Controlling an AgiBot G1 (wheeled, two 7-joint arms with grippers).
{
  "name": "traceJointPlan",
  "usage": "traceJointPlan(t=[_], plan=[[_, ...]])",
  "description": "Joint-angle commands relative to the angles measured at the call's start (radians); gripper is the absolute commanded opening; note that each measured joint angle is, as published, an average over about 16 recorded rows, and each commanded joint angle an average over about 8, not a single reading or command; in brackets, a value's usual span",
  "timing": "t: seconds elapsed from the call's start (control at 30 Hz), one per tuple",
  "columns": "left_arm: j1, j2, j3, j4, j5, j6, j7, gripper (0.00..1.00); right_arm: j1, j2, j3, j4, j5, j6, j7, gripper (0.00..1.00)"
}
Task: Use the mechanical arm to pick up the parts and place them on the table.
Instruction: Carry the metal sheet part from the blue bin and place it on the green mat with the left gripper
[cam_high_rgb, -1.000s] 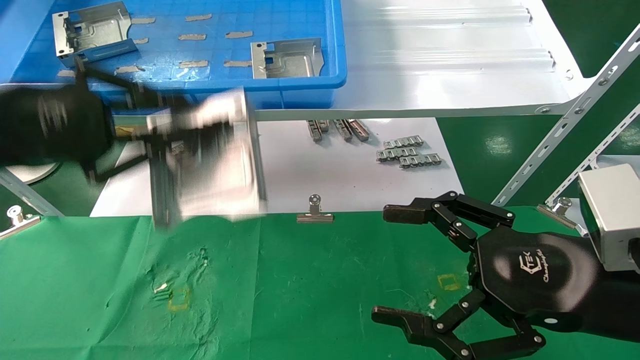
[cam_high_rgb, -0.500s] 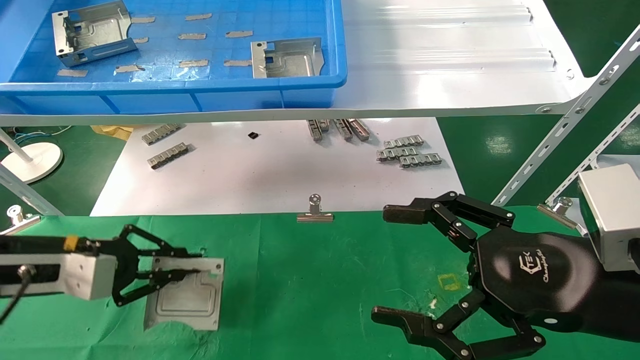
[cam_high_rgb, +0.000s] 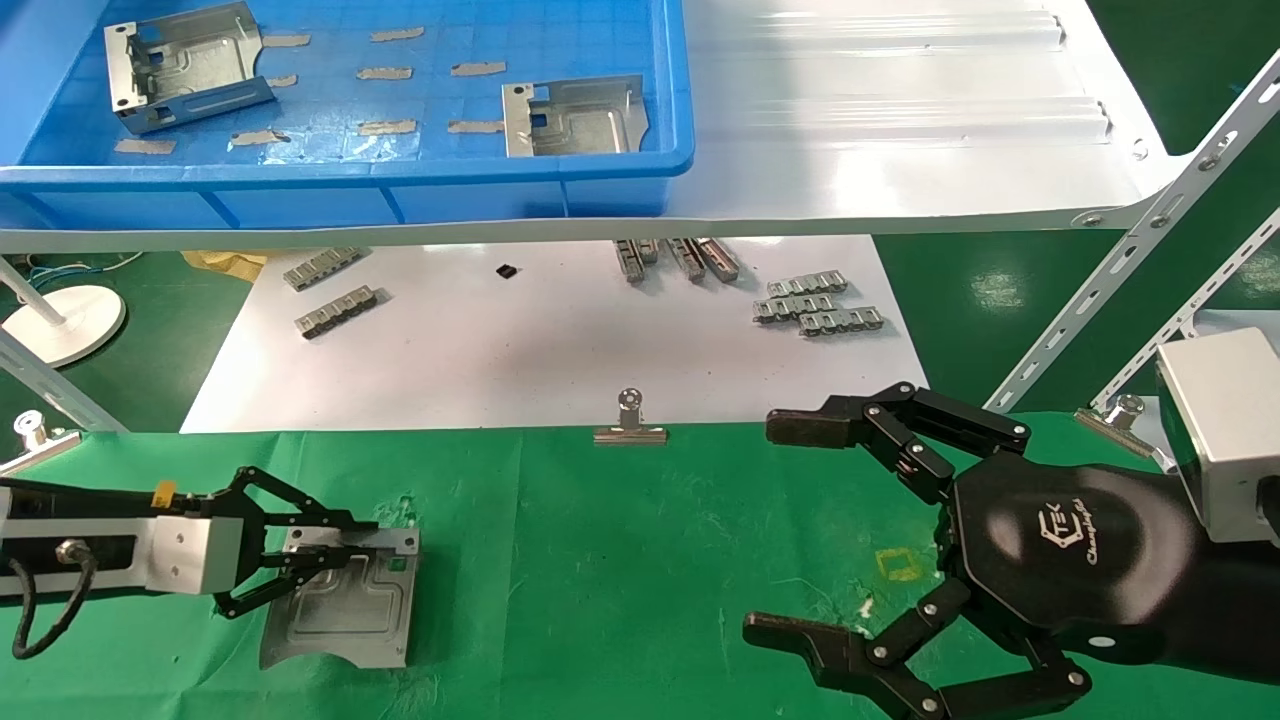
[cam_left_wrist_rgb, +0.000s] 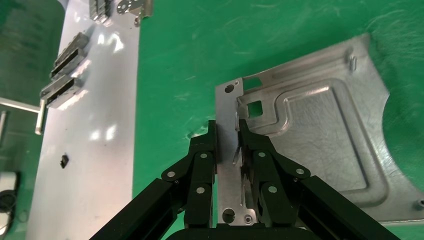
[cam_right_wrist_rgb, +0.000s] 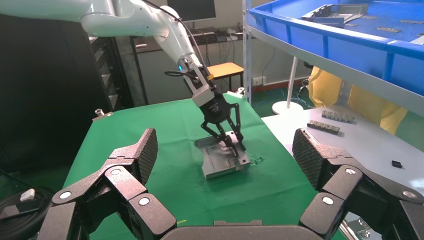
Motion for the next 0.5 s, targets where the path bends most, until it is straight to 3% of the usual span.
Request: traceJointPlan(t=[0.03,0.33,0.5], plan=[[-0.007,0.007,0.006,0.021,0.009,0.003,0.01,1.0,0.0,0.0,0.0,0.0,0.0,0.0,0.0,1.0],[-0.03,0.022,-0.002,0.084,-0.005,0.038,0.021,1.0,0.0,0.0,0.0,0.0,0.0,0.0,0.0,1.0],[-0.038,0.016,-0.032,0.12,-0.06,0.07,-0.086,1.0,0.0,0.0,0.0,0.0,0.0,0.0,0.0,1.0]])
